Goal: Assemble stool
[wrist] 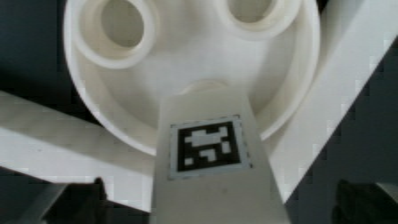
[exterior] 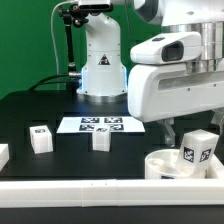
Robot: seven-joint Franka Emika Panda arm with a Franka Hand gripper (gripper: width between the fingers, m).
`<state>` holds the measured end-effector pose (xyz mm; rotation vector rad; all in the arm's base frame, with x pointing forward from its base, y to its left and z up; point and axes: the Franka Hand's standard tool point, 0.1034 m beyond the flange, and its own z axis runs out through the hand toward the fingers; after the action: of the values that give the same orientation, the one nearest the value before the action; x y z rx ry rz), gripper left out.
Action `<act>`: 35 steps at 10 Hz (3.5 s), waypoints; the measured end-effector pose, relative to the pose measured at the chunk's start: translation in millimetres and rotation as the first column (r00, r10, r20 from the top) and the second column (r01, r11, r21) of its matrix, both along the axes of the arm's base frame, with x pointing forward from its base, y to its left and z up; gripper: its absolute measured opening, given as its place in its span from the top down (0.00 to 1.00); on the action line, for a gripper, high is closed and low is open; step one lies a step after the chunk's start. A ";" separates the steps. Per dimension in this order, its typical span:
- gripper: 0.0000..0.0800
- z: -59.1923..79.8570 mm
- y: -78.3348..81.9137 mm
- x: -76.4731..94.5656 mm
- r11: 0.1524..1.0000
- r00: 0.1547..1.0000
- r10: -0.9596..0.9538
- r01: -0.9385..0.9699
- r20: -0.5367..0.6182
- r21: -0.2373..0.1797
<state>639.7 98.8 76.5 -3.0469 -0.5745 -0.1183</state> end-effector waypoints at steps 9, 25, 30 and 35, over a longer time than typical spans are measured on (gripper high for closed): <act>0.19 27.2 -29.1 -30.8 0.998 0.999 -0.048 0.047 -0.013 -0.033; 0.19 -17.0 -143.8 -105.2 0.852 0.843 -0.522 0.520 -0.125 -0.054; 0.19 -24.7 -146.2 -121.1 0.857 0.839 -0.515 0.511 -0.173 -0.071; 0.19 -26.4 -134.7 -140.0 0.895 0.776 -0.441 0.421 -0.451 -0.150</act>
Offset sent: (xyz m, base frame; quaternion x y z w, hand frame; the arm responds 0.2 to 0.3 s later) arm -0.0303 -0.0338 0.0256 -0.0450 -0.0350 0.0308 0.9979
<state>499.7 -35.9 50.1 -3.0032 0.1665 0.6257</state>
